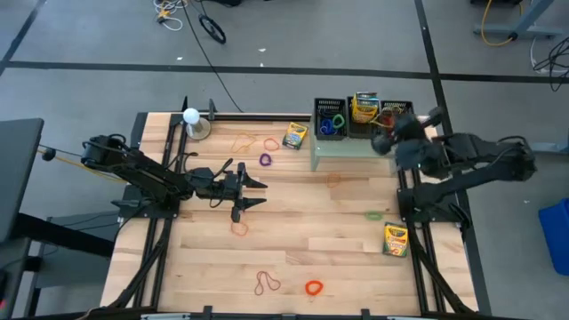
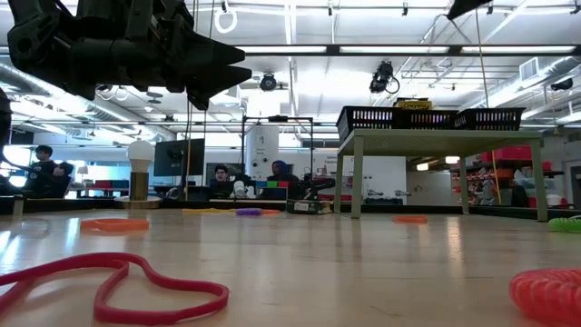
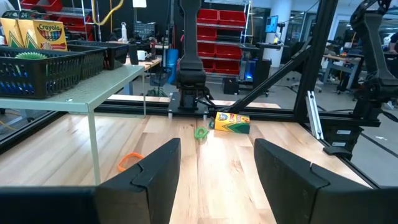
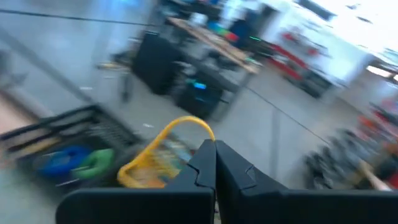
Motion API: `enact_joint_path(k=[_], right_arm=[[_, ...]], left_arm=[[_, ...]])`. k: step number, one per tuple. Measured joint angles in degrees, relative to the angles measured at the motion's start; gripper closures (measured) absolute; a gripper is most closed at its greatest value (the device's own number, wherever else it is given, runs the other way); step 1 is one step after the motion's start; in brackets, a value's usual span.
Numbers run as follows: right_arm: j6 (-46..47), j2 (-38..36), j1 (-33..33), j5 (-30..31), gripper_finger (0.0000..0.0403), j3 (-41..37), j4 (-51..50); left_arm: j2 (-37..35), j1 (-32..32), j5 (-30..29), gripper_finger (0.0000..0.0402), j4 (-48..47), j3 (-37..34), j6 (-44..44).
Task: Pick & Place Office Desk Supplies
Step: Put the bottom yellow rubber band into the right black basket on the shelf
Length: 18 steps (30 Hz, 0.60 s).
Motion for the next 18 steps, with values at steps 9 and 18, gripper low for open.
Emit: enact_joint_path(k=[9,18], right_arm=[[0.0,0.3,-18.1,-0.5,0.0403,0.0,-1.2],[0.3,3.3,-32.4,-6.3,0.0403,-1.8,-1.8]], left_arm=[[0.0,0.0,0.0,0.0189,0.0,0.0,0.0],[0.0,0.0,0.0,0.0189,0.0,0.0,0.0]])
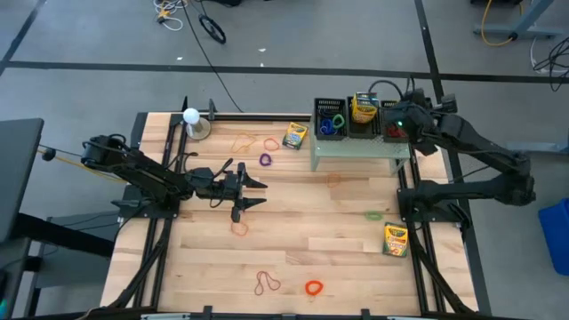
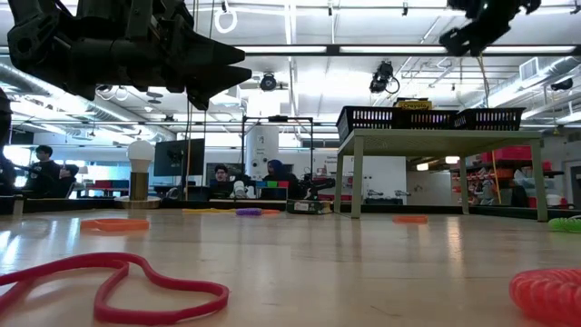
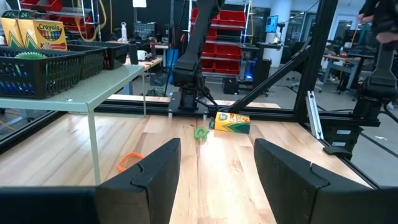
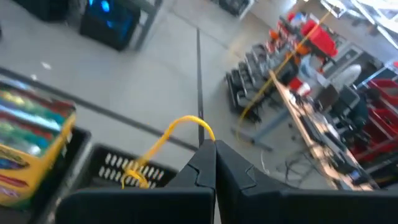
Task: Pick & Place Office Desk Supplies
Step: Put the bottom yellow rubber band into the right black basket on the shelf
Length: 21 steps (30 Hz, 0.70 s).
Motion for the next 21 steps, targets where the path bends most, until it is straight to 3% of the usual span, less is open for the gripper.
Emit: enact_joint_path(k=[6,13,21], right_arm=[[-0.2,2.9,-7.1,-5.4,0.0403,-5.1,1.5],[-0.1,4.5,-11.6,-14.5,0.0397,-5.9,2.8],[5.5,4.5,-12.6,-17.9,0.0320,-5.8,3.2]], left_arm=[[0.0,0.0,0.0,0.0189,0.0,0.0,0.0],[0.0,0.0,0.0,0.0189,0.0,0.0,0.0],[0.0,0.0,0.0,0.0189,0.0,0.0,0.0]])
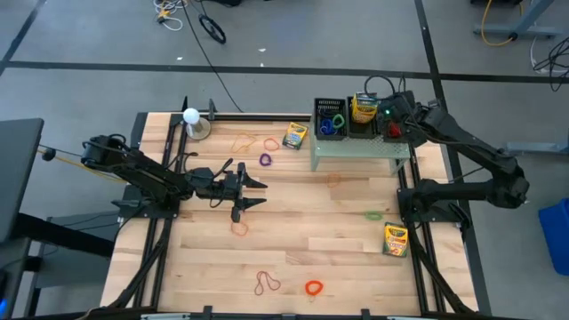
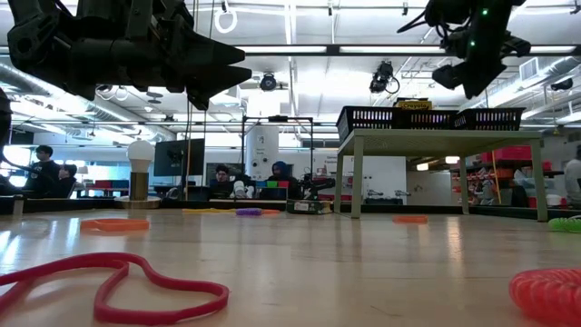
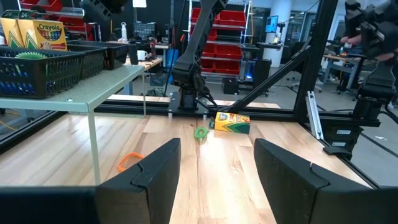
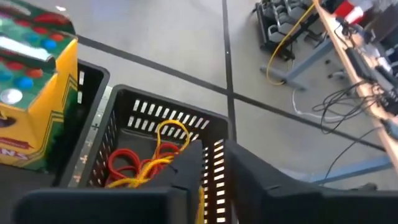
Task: Pick & Place Office Desk Supplies
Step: Put the bottom yellow rubber band into the right black basket on the shelf, then put the bottom orange rubber band into the right black basket on the shelf
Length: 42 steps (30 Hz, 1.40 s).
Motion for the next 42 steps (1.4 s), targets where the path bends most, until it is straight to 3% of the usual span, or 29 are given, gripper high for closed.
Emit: enact_joint_path(k=[6,10,14,20,24,30,35,38,42], right_arm=[[3.8,0.0,0.0,2.1,0.0248,0.0,2.0],[0.3,-0.5,0.2,-0.2,0.0234,0.1,3.4],[-3.4,-2.4,0.3,-7.4,0.0274,2.5,1.9],[-8.1,-8.2,7.3,-16.0,0.0389,3.4,1.7],[-5.3,-10.2,16.5,-19.1,0.0387,3.0,-0.6],[0.8,-8.9,35.7,-20.5,0.0398,3.0,-0.5],[7.2,-3.9,53.7,-15.0,0.0399,2.2,0.5],[9.1,-0.7,62.6,-9.5,0.0398,-2.3,8.4],[8.0,3.8,70.9,-6.4,0.0392,-13.4,30.7]], left_arm=[[0.0,0.0,0.0,0.0189,0.0,0.0,0.0],[0.0,0.0,0.0,0.0189,0.0,0.0,0.0],[0.0,0.0,0.0,0.0189,0.0,0.0,0.0],[0.0,0.0,0.0,0.0189,0.0,0.0,0.0],[0.0,0.0,0.0,0.0189,0.0,0.0,0.0],[0.0,0.0,0.0,0.0189,0.0,0.0,0.0],[0.0,0.0,0.0,0.0189,0.0,0.0,0.0],[0.0,0.0,0.0,0.0189,0.0,0.0,0.0],[0.0,0.0,0.0,0.0189,0.0,0.0,0.0]])
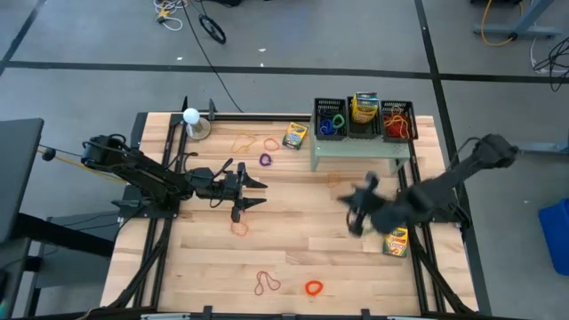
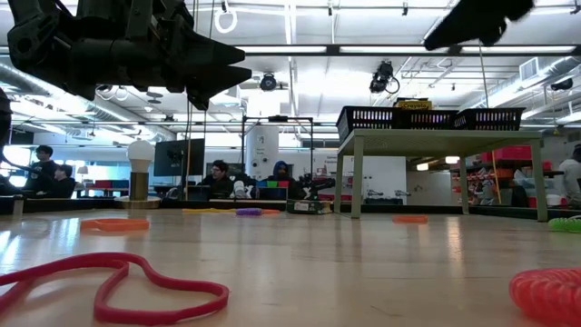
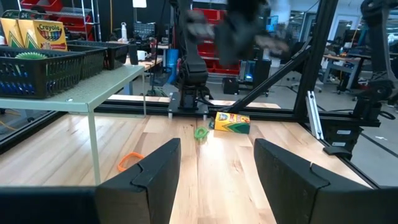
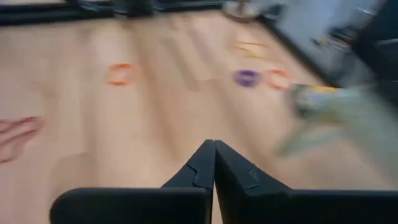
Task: Pick & Place Office Desk Supplies
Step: Put the bottom orange rubber band into the right black basket on the shelf
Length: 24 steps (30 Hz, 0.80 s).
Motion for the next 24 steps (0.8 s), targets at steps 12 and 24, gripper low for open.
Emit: enact_joint_path(k=[12,24], right_arm=[[2.7,14.9,5.5,0.6,0.0396,-15.6,32.9],[2.8,18.7,5.4,1.3,0.0392,-15.6,33.9]], left_arm=[[0.0,0.1,-3.6,0.0189,0.0,0.0,1.8],[0.0,0.0,-4.1,0.0189,-0.8,0.0,-5.4]])
